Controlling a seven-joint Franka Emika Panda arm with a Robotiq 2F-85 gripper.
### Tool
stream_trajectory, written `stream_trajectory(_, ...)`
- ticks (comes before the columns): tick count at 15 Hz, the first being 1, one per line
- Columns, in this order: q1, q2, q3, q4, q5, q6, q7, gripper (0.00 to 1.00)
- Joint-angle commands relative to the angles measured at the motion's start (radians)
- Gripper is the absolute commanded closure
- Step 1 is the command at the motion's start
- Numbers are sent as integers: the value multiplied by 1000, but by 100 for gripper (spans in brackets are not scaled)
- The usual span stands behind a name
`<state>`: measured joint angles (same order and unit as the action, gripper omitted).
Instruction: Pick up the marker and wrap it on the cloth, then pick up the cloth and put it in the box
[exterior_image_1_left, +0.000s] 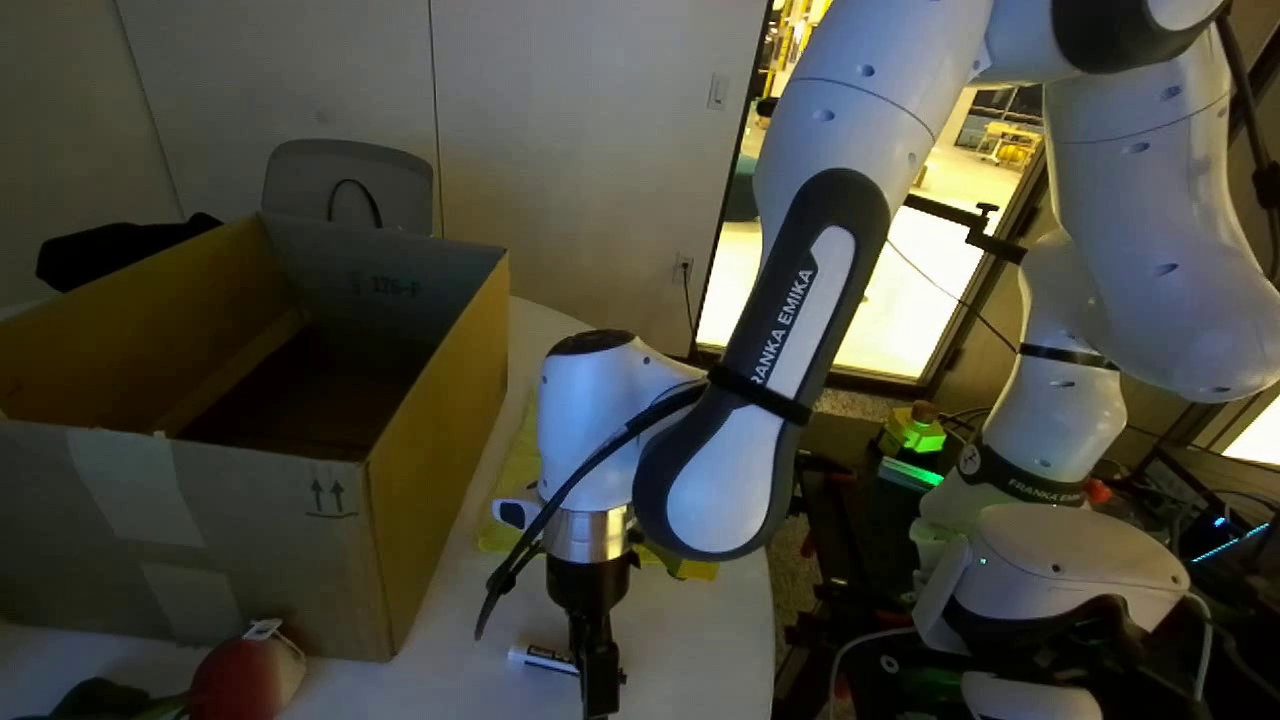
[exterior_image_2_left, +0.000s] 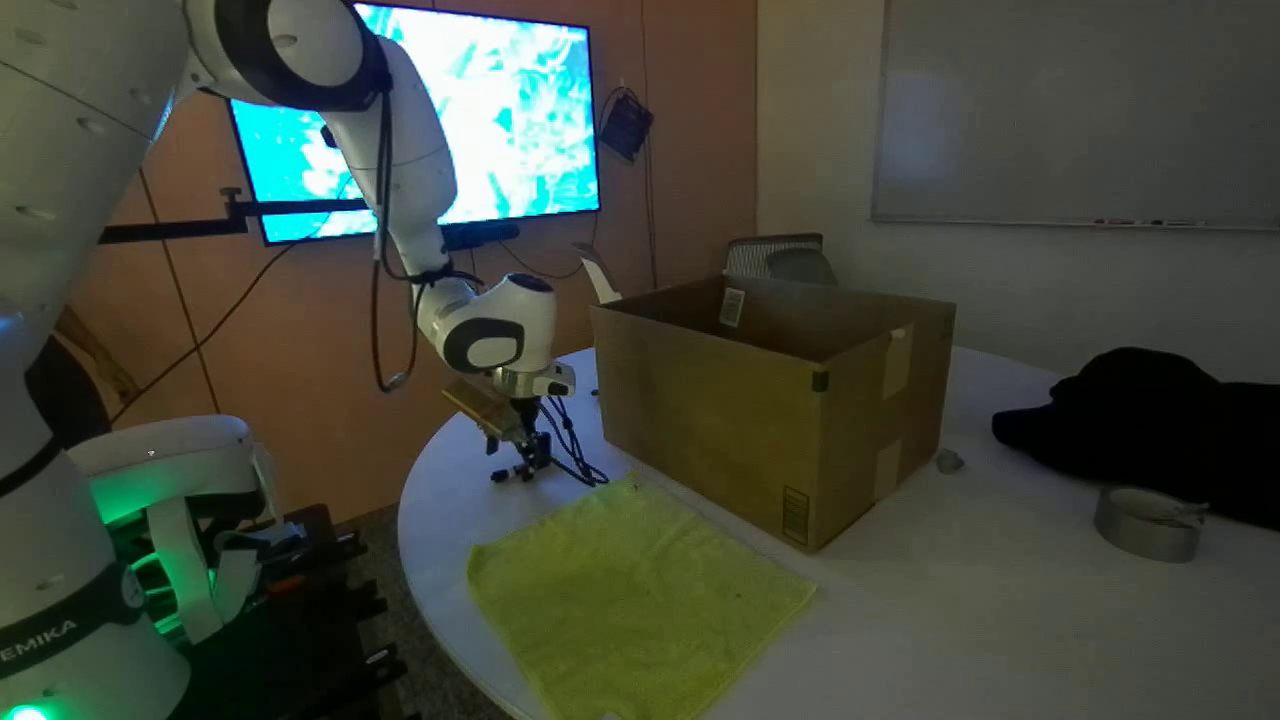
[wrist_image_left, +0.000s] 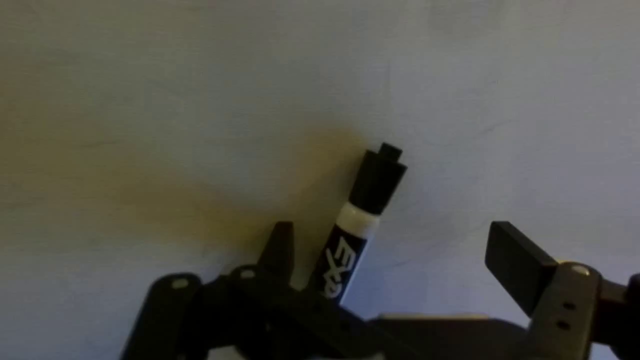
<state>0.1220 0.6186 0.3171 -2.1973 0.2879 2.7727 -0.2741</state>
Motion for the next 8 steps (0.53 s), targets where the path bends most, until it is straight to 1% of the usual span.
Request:
stream_trajectory(1,66,66,-46,55,-79,105,117,0)
stream_trajectory(4,154,93,-138,73,-194,134,202,0)
stream_trajectory(5,177,96,-163,78,-228,125,222,25)
stream_trajectory(6,208,101,-193,82,-260,131,248,26)
stream_trajectory(8,231,87,-214,86,-304,93,272,40)
